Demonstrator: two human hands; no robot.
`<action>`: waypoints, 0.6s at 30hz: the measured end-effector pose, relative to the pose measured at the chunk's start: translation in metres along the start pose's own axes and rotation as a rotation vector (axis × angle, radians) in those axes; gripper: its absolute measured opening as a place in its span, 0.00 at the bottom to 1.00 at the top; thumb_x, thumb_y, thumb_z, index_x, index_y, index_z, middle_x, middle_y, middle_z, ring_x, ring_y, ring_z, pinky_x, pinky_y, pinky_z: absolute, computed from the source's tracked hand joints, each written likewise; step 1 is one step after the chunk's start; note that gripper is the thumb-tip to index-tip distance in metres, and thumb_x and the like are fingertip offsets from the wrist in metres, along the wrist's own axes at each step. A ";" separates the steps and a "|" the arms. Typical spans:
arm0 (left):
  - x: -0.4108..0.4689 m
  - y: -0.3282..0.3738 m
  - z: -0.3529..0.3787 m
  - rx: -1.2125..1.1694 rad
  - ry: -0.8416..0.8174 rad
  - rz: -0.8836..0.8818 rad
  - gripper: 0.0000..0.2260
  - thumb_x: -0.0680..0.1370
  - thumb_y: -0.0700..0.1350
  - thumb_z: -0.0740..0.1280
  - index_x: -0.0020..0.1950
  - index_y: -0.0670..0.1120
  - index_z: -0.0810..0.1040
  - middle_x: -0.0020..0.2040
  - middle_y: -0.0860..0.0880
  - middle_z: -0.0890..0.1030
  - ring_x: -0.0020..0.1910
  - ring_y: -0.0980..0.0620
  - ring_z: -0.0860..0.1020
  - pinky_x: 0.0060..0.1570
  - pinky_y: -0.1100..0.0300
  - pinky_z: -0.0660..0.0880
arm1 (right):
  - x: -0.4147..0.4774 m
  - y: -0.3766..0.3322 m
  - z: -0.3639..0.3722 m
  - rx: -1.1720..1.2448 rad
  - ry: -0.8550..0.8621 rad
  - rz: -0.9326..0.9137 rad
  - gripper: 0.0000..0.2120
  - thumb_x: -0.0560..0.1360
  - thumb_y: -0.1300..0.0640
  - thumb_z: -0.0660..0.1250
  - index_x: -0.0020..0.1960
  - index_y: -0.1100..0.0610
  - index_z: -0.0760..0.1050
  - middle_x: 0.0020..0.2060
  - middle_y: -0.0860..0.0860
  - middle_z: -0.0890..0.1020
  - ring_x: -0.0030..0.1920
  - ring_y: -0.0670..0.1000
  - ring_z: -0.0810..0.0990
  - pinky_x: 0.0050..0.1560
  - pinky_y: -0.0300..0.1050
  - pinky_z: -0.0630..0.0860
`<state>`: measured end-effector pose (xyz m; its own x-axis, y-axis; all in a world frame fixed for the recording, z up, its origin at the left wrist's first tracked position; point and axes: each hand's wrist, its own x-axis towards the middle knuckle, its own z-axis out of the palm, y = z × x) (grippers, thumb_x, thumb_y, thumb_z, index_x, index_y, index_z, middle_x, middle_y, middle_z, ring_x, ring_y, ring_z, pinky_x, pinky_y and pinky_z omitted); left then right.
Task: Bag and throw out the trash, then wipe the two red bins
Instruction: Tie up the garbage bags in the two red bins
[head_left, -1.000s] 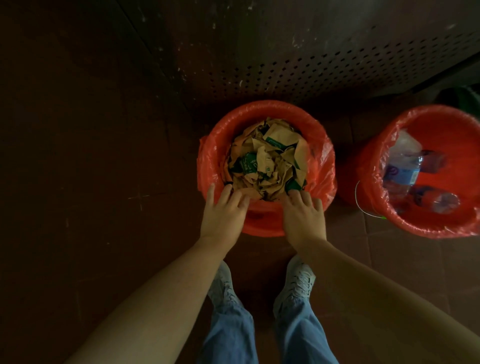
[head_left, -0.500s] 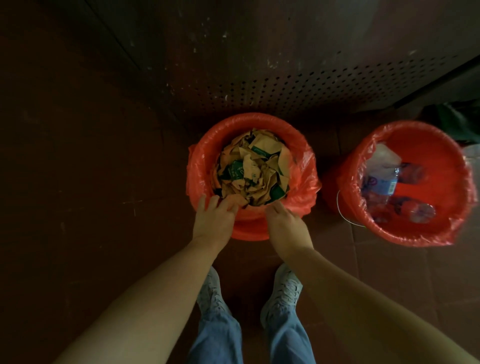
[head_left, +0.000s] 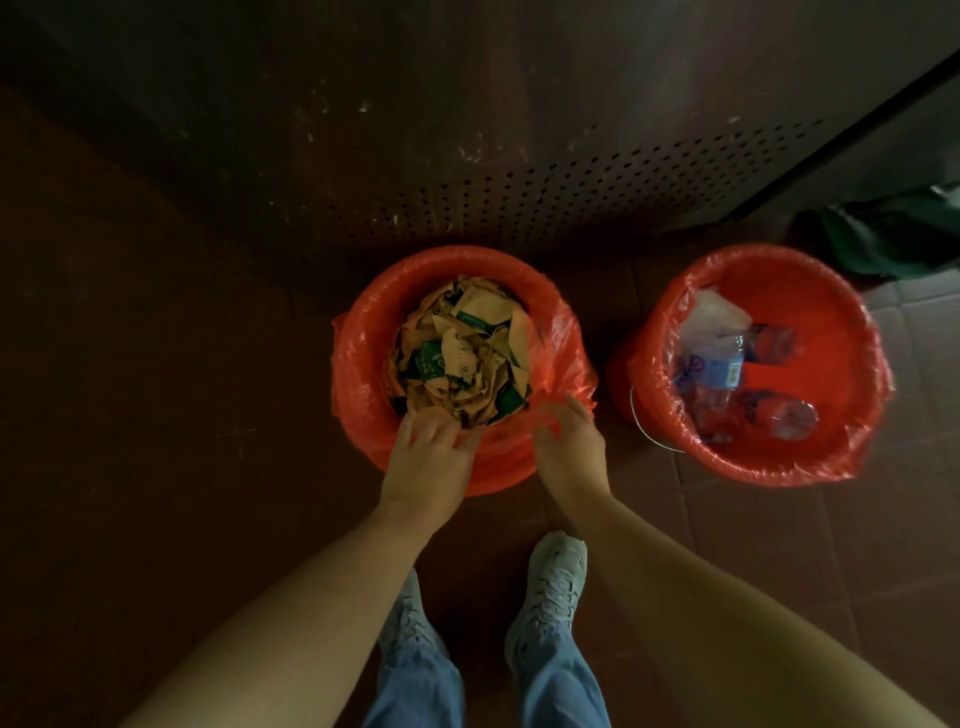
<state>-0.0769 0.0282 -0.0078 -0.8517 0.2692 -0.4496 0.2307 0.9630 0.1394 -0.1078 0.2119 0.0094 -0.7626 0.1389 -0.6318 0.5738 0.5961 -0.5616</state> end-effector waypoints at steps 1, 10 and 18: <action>0.000 0.004 0.000 0.004 -0.005 0.009 0.19 0.82 0.48 0.60 0.74 0.53 0.71 0.66 0.48 0.76 0.72 0.44 0.67 0.73 0.40 0.58 | 0.004 -0.003 -0.002 0.101 0.065 0.075 0.17 0.80 0.57 0.59 0.64 0.51 0.80 0.71 0.50 0.74 0.66 0.51 0.75 0.58 0.42 0.72; 0.002 0.008 -0.027 -0.206 0.142 -0.075 0.19 0.80 0.46 0.61 0.71 0.49 0.75 0.62 0.50 0.80 0.66 0.48 0.73 0.68 0.49 0.67 | -0.014 -0.016 -0.002 -0.318 -0.183 -0.569 0.12 0.79 0.64 0.60 0.59 0.62 0.79 0.64 0.56 0.78 0.65 0.55 0.76 0.70 0.48 0.68; 0.041 0.009 -0.053 -0.307 0.082 -0.083 0.18 0.85 0.51 0.55 0.73 0.50 0.72 0.68 0.51 0.77 0.70 0.50 0.70 0.69 0.52 0.67 | -0.020 -0.013 0.003 -0.360 -0.164 -0.616 0.16 0.76 0.64 0.62 0.59 0.58 0.82 0.57 0.53 0.82 0.57 0.54 0.80 0.60 0.50 0.76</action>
<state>-0.1349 0.0471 0.0218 -0.8996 0.1755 -0.4000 0.0168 0.9289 0.3699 -0.0990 0.1985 0.0279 -0.8446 -0.4088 -0.3457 -0.1002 0.7550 -0.6480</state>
